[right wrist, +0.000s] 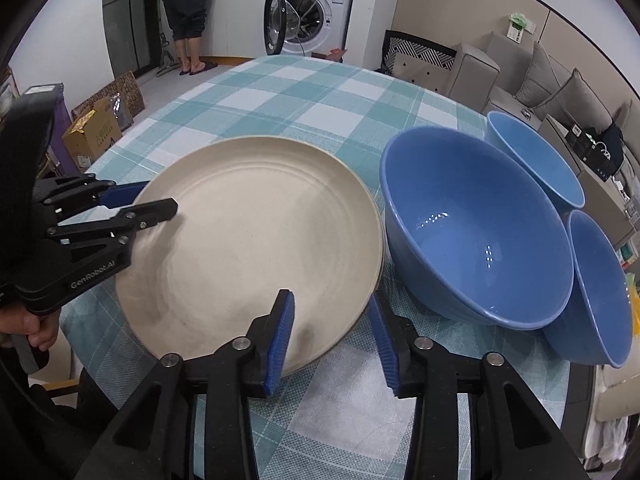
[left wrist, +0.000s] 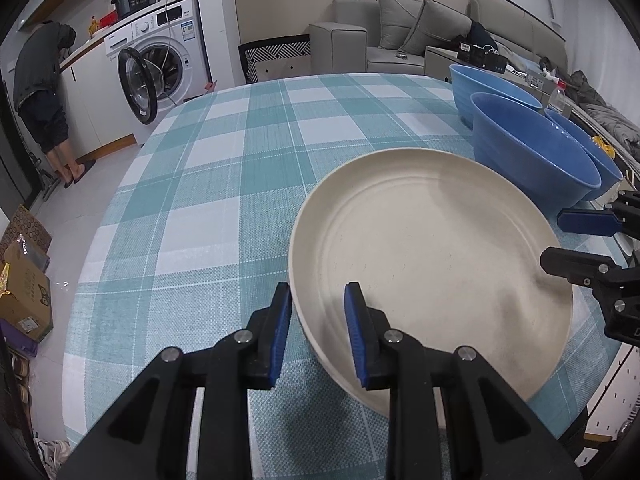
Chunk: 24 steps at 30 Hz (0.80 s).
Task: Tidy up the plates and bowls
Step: 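Lower the plates onto the tablecloth and open both tools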
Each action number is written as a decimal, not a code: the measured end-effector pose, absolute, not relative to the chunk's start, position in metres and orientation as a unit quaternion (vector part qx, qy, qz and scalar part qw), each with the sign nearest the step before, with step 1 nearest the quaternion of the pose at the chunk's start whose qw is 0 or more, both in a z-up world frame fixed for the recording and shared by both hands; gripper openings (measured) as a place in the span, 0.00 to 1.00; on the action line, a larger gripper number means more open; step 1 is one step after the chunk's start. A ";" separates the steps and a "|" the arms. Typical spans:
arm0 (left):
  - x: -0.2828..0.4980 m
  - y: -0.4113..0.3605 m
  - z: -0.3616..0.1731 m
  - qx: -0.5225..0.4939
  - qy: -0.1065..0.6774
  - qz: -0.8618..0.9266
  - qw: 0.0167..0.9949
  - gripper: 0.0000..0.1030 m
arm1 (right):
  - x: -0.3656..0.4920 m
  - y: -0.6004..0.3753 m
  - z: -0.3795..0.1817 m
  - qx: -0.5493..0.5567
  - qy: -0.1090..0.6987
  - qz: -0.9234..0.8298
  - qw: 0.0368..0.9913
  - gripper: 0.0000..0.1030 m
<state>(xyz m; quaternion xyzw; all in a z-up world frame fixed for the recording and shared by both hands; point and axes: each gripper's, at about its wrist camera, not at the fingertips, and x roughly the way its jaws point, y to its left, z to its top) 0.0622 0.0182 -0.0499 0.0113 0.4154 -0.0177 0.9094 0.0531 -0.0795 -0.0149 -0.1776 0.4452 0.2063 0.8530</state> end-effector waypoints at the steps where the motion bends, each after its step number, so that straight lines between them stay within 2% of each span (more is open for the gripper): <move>1: 0.062 0.018 -0.048 0.012 0.414 -0.017 0.910 0.28 | 0.052 -0.079 -0.013 -0.176 0.443 0.209 0.854 0.46; 3: 0.060 0.019 -0.045 0.016 0.409 -0.014 0.912 0.39 | 0.052 -0.079 -0.009 -0.172 0.439 0.215 0.855 0.47; 5: 0.058 0.021 -0.040 0.019 0.401 -0.010 0.916 0.48 | 0.051 -0.080 -0.006 -0.165 0.436 0.222 0.856 0.53; 7: 0.057 0.023 -0.037 0.017 0.399 -0.007 0.917 0.49 | 0.051 -0.082 -0.002 -0.151 0.434 0.231 0.858 0.67; 9: 0.056 0.026 -0.034 0.013 0.399 -0.007 0.917 0.51 | 0.050 -0.083 0.004 -0.144 0.428 0.237 0.860 0.74; 13: 0.050 0.031 -0.023 0.008 0.388 -0.006 0.922 0.52 | 0.047 -0.085 0.016 -0.145 0.413 0.237 0.867 0.78; 14: 0.049 0.032 -0.020 0.006 0.386 -0.006 0.923 0.56 | 0.045 -0.086 0.021 -0.145 0.408 0.238 0.870 0.79; 15: 0.048 0.033 -0.016 0.003 0.383 -0.007 0.924 0.60 | 0.044 -0.087 0.024 -0.145 0.404 0.240 0.871 0.80; 17: 0.045 0.036 -0.010 -0.004 0.373 -0.003 0.928 0.91 | 0.042 -0.089 0.031 -0.142 0.397 0.242 0.874 0.84; 18: 0.044 0.037 -0.006 -0.007 0.366 0.001 0.931 0.95 | 0.041 -0.090 0.035 -0.141 0.391 0.240 0.877 0.89; 19: 0.043 0.038 -0.003 -0.011 0.359 0.002 0.933 0.97 | 0.041 -0.091 0.038 -0.140 0.387 0.238 0.880 0.93; 24: 0.045 0.037 0.006 -0.021 0.353 -0.014 0.935 0.98 | 0.043 -0.101 0.050 -0.124 0.378 0.231 0.888 0.98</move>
